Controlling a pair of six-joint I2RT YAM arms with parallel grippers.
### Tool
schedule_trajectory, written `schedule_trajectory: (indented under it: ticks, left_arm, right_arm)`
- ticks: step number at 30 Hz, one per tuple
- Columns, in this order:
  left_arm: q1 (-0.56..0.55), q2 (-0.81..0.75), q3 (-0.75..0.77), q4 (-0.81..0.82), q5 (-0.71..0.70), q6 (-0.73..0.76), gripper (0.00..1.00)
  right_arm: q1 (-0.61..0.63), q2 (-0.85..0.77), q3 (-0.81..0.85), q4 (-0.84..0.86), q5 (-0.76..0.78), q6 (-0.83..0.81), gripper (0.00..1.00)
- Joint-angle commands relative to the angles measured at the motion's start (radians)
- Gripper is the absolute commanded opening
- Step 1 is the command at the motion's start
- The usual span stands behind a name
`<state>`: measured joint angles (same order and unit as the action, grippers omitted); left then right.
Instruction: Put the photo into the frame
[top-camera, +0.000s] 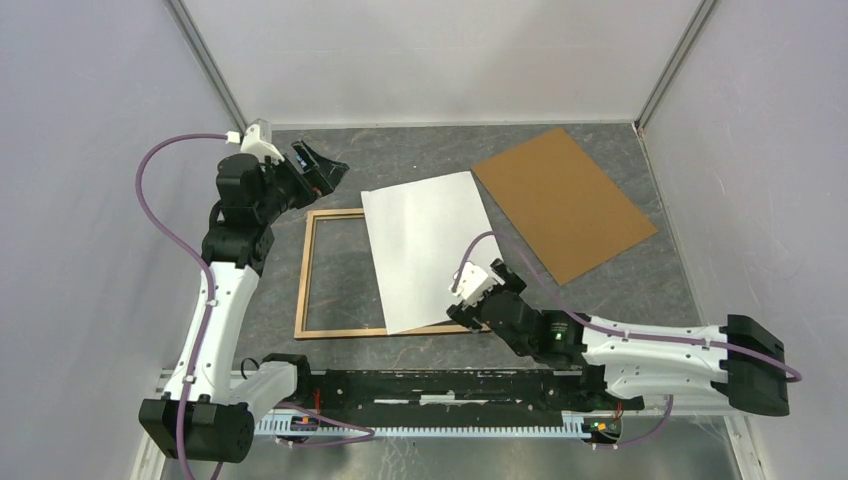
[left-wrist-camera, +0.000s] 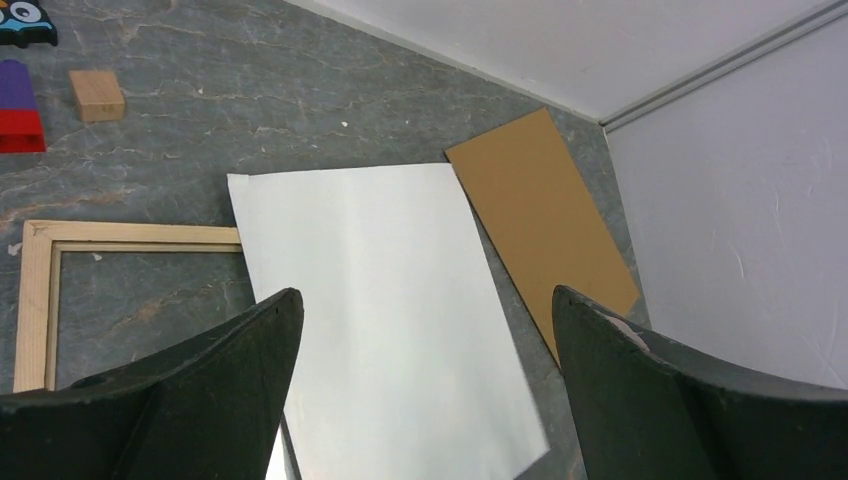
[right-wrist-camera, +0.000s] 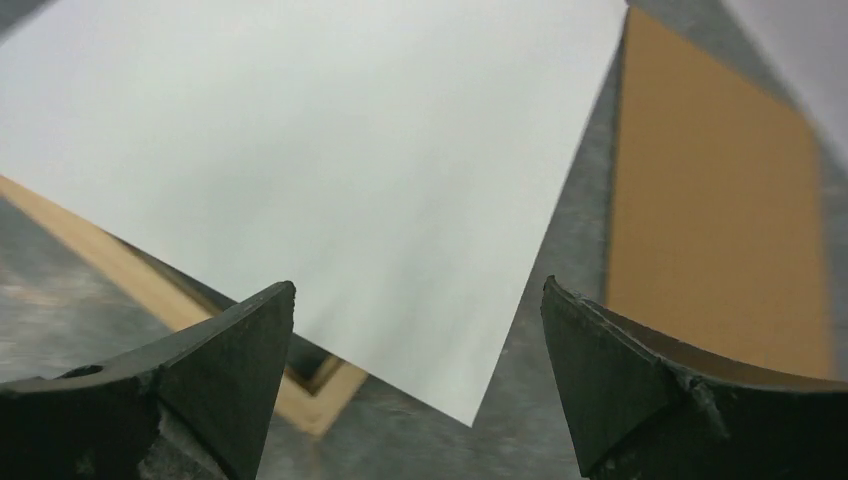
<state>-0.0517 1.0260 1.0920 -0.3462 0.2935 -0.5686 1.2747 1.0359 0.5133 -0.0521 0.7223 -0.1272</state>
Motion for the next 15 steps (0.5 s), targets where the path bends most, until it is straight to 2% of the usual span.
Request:
schedule_trajectory:
  ticks: [1,4,7,9,12,15]
  left_arm:
    - [0.008,0.004,-0.007,0.064,0.045,-0.039,0.99]
    - [0.009,0.005,-0.009,0.065,0.048,-0.038,0.99]
    - [0.008,0.005,-0.014,0.079,0.066,-0.047,0.99]
    - [0.008,0.004,-0.021,0.091,0.079,-0.056,0.99]
    - [0.007,-0.001,-0.025,0.098,0.084,-0.062,0.99]
    - [0.004,-0.003,-0.03,0.105,0.086,-0.064,0.99]
  right_arm:
    - [0.005,-0.099,-0.031,-0.06,-0.195,0.498,0.98]
    - [-0.006,-0.161,-0.064,-0.031,-0.203,0.633,0.98]
    - [-0.081,-0.187,-0.046,-0.141,-0.159,0.817,0.98]
    - [-0.201,-0.206,-0.072,-0.175,-0.23,0.949,0.98]
    - [-0.372,-0.269,-0.201,-0.034,-0.402,1.05,0.98]
    - [-0.481,-0.379,-0.302,0.017,-0.381,1.127,0.98]
